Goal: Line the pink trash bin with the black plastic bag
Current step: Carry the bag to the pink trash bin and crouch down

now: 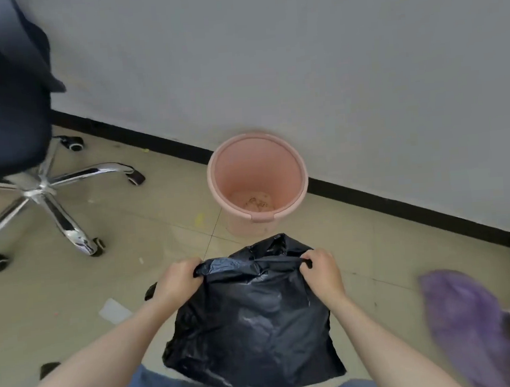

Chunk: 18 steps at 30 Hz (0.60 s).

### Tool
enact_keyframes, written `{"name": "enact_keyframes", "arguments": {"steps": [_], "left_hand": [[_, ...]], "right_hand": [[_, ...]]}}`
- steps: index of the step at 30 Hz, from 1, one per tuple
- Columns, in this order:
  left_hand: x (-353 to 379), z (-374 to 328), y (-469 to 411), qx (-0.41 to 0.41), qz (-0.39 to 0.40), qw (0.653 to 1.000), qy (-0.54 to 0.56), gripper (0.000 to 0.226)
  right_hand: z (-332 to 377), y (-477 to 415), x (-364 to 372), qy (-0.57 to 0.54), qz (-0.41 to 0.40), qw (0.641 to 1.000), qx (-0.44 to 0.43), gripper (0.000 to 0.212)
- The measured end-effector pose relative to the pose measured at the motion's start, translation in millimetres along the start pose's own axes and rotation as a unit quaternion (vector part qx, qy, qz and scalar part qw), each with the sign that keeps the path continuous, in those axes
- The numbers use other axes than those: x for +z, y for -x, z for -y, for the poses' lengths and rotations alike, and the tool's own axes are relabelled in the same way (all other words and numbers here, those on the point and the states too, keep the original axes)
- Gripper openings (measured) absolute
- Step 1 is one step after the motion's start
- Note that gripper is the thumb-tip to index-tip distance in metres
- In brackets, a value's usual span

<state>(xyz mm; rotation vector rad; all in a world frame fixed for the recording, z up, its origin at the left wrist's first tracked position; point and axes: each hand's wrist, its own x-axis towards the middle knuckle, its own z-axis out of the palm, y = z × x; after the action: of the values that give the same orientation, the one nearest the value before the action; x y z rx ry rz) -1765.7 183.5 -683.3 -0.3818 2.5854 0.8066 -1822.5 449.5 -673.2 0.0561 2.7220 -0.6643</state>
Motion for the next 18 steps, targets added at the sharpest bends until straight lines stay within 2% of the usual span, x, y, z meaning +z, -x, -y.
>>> {"name": "enact_keyframes", "arguments": {"steps": [6, 11, 13, 15, 18], "left_hand": [[74.2, 41.2, -70.0, 0.035, -0.025, 0.999, -0.013, 0.007], [99.7, 57.5, -92.3, 0.04, -0.049, 0.998, -0.018, 0.01], [100.2, 55.1, -93.0, 0.036, -0.039, 0.997, -0.062, 0.021], [95.1, 49.3, -91.7, 0.035, -0.018, 0.992, -0.123, 0.042], [83.3, 33.5, -87.6, 0.056, -0.016, 0.989, -0.135, 0.06]], "right_hand": [[-42.7, -56.3, 84.5, 0.016, -0.025, 0.999, -0.017, 0.024], [-57.0, -65.8, 110.5, 0.011, -0.03, 0.999, -0.024, 0.026], [-56.4, -67.1, 106.4, 0.011, -0.022, 0.999, -0.032, 0.03], [-53.1, -67.8, 97.2, 0.021, -0.018, 0.999, -0.047, 0.033], [-41.3, -69.0, 79.5, 0.03, -0.042, 0.995, -0.083, 0.032]]}}
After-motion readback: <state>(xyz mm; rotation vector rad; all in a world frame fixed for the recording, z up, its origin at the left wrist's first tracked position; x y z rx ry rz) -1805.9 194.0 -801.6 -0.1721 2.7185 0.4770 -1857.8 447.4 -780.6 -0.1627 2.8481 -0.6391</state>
